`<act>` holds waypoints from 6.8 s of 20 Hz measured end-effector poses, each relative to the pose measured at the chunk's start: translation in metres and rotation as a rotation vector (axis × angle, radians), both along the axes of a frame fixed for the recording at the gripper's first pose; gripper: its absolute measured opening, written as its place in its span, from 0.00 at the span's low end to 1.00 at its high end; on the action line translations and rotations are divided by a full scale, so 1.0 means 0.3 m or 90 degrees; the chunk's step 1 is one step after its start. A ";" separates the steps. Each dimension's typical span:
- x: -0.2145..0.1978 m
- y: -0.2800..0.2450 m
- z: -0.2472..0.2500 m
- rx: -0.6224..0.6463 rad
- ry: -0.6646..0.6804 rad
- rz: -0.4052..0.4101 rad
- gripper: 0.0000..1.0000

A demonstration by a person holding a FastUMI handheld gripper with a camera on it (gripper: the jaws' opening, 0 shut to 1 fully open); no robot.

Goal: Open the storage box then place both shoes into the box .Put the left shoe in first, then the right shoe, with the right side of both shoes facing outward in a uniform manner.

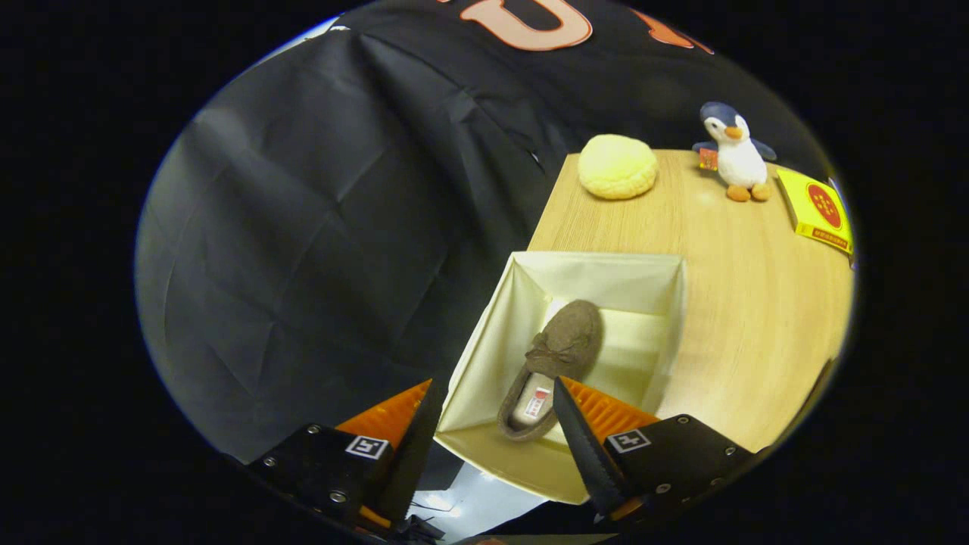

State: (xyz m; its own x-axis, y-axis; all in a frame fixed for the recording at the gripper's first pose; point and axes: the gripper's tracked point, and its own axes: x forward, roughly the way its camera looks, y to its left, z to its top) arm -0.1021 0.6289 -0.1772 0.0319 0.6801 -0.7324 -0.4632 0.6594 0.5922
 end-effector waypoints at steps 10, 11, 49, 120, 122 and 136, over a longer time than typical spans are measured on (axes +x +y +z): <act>0.214 -0.657 -0.011 -0.054 -0.094 -0.162 0.98; 0.228 -0.741 -0.030 -0.068 -0.100 -0.180 0.98; 0.195 -1.683 -0.661 -0.357 -0.015 -0.329 0.04; 0.584 -1.155 0.550 0.039 -0.592 -0.331 0.98; 0.603 -1.243 0.584 0.023 -0.648 -0.351 0.98; 0.590 -1.490 0.605 -0.019 -0.743 -0.423 0.98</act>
State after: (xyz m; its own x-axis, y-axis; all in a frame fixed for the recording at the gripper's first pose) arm 0.0750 0.1819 0.0044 0.9589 0.2761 -0.0655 -0.2729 0.9605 0.0546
